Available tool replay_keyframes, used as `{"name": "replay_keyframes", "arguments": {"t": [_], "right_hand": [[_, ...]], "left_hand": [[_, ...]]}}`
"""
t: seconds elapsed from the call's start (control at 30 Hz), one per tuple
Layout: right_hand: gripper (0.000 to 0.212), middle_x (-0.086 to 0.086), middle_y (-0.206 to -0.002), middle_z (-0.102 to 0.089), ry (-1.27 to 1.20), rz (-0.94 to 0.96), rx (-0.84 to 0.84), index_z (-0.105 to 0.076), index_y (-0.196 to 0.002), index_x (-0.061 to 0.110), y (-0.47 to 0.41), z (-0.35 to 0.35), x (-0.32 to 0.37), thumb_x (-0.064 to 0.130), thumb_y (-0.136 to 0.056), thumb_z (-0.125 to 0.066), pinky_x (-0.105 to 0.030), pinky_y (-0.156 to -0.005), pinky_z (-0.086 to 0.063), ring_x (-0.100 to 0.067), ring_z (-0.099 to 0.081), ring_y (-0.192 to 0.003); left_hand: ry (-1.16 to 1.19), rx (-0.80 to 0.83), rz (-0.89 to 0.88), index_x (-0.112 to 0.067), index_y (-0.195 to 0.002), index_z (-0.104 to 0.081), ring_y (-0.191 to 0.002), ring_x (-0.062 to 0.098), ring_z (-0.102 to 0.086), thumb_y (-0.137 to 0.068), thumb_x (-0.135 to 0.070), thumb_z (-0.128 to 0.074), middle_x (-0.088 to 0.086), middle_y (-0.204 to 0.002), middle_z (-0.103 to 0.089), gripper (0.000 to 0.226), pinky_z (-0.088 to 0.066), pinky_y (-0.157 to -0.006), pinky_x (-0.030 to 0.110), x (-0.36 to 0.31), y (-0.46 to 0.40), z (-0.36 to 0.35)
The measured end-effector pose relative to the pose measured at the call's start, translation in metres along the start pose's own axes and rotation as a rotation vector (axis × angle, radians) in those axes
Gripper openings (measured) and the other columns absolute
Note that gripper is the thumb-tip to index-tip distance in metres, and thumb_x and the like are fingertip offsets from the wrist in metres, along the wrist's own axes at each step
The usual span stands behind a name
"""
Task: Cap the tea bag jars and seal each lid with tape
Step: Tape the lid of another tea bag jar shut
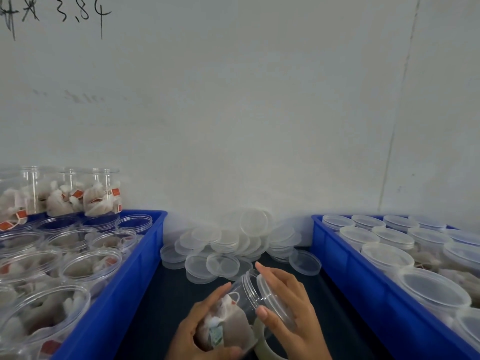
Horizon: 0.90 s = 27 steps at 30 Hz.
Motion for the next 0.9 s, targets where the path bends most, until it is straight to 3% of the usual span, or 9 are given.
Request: {"name": "replay_keyframes", "arguments": {"t": [0.3,0.47,0.6,0.7,0.8,0.9], "right_hand": [[0.061,0.019,-0.130,-0.046,0.019,0.025,0.055,-0.042,-0.133,0.059,-0.002,-0.002,0.003,0.077,-0.075,-0.050,-0.039,-0.098,-0.046,-0.007,-0.047,-0.123],[0.055,0.016,-0.122,-0.051,-0.063,-0.023,0.078,-0.050,-0.127,0.057,-0.001,-0.008,-0.001,0.074,-0.075,-0.054,-0.037,-0.101,-0.046,-0.010,-0.049,-0.122],[0.041,0.014,-0.119,-0.053,-0.199,-0.095,0.012,-0.055,-0.120,0.059,0.000,-0.013,-0.007,0.062,-0.079,-0.062,-0.034,-0.097,-0.049,-0.008,-0.054,-0.114],[0.043,0.004,-0.119,-0.056,-0.361,-0.225,-0.083,-0.058,-0.117,0.052,0.007,-0.018,-0.020,0.048,-0.074,-0.060,-0.037,-0.095,-0.051,-0.010,-0.060,-0.107],[0.044,0.008,-0.119,-0.056,-0.387,-0.235,-0.156,-0.056,-0.117,0.051,0.011,-0.020,-0.020,0.049,-0.073,-0.058,-0.035,-0.096,-0.051,-0.005,-0.059,-0.108],[0.046,0.008,-0.120,-0.055,-0.362,-0.171,-0.168,-0.053,-0.123,0.045,0.011,-0.020,-0.012,0.046,-0.077,-0.055,-0.035,-0.096,-0.050,-0.006,-0.059,-0.109]], "left_hand": [[-0.035,0.040,-0.002,-0.032,-0.134,-0.053,-0.117,0.009,-0.060,-0.043,-0.024,-0.092,-0.002,-0.132,-0.056,0.099,-0.047,-0.103,0.033,-0.012,0.005,-0.004],[-0.120,0.050,-0.049,-0.032,-0.132,-0.054,-0.110,0.001,-0.060,-0.050,-0.015,-0.096,-0.003,-0.127,-0.056,0.094,-0.047,-0.088,0.014,-0.013,0.009,-0.006],[0.083,-0.140,0.089,-0.032,-0.123,-0.041,-0.098,0.015,-0.066,-0.036,-0.009,-0.094,0.001,-0.116,-0.059,0.105,-0.055,-0.076,0.023,0.012,0.008,0.007],[0.206,-0.202,0.167,-0.032,-0.122,-0.043,-0.099,0.024,-0.067,-0.056,-0.003,-0.087,0.003,-0.117,-0.059,0.085,-0.057,-0.080,0.038,0.025,0.006,0.007],[0.233,-0.188,0.149,-0.030,-0.123,-0.047,-0.094,0.015,-0.070,-0.062,-0.017,-0.077,0.002,-0.117,-0.064,0.070,-0.058,-0.070,0.028,0.025,0.005,0.003],[0.256,-0.225,0.080,-0.022,-0.121,-0.052,-0.095,0.013,-0.070,-0.064,-0.012,-0.076,0.003,-0.113,-0.068,0.063,-0.057,-0.070,0.024,0.020,0.006,0.006]]}}
Point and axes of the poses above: each hand's wrist, its own y-axis away from the middle knuckle, its own z-axis out of the back of the hand, x = y × z, the point moved 9 cm from there along -y, towards the middle knuckle
